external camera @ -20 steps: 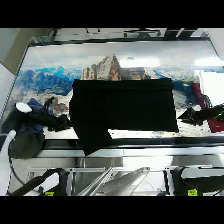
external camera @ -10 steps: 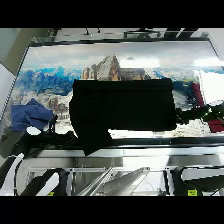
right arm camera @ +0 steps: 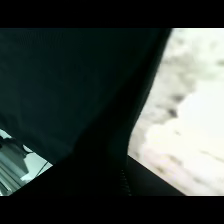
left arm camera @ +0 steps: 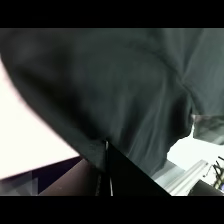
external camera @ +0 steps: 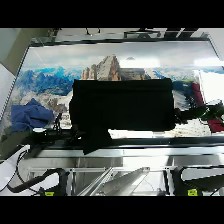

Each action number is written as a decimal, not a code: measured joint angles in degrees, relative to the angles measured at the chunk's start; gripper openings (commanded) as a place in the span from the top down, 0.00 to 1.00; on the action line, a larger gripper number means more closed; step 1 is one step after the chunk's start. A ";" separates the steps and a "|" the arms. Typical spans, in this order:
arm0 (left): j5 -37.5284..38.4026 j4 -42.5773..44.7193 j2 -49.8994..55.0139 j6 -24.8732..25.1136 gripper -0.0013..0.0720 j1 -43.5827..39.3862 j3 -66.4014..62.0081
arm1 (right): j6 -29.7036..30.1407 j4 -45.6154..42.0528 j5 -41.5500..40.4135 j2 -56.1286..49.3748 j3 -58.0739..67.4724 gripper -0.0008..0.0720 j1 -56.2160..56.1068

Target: Fold the shirts.

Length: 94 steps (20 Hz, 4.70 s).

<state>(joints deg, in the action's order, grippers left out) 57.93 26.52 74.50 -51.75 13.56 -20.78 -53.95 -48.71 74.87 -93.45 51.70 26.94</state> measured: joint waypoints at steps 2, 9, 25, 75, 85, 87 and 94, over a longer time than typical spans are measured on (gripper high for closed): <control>2.03 -1.90 0.13 1.79 0.96 0.02 -1.36 | 0.02 -1.38 2.03 -0.02 -0.02 0.58 0.92; 6.12 -4.70 -4.72 1.84 0.96 0.00 -7.04 | -1.07 -5.31 6.58 0.22 -0.04 0.96 6.73; 11.02 -6.88 14.19 -2.89 0.96 -2.58 -50.80 | -0.20 17.03 0.07 -0.79 18.21 0.96 1.49; 5.90 19.39 46.69 -19.96 0.99 -30.82 -93.44 | -9.38 24.92 12.74 -21.22 60.00 0.96 -6.47; -4.55 17.64 56.46 -26.75 0.98 -41.07 -96.74 | -13.75 35.87 16.35 -15.23 60.83 0.96 -13.31; -1.77 14.51 55.60 -26.73 0.98 -39.80 -97.09 | -14.03 36.41 16.35 -14.95 60.85 0.96 -14.05; 15.96 1.42 37.92 -21.92 0.98 -24.94 -96.63 | -14.67 36.85 8.28 -14.78 60.85 0.96 -23.41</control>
<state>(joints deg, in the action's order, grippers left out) 73.89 27.94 112.42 -73.67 -11.38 -117.40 -68.62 -11.86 83.15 -108.22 112.55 3.53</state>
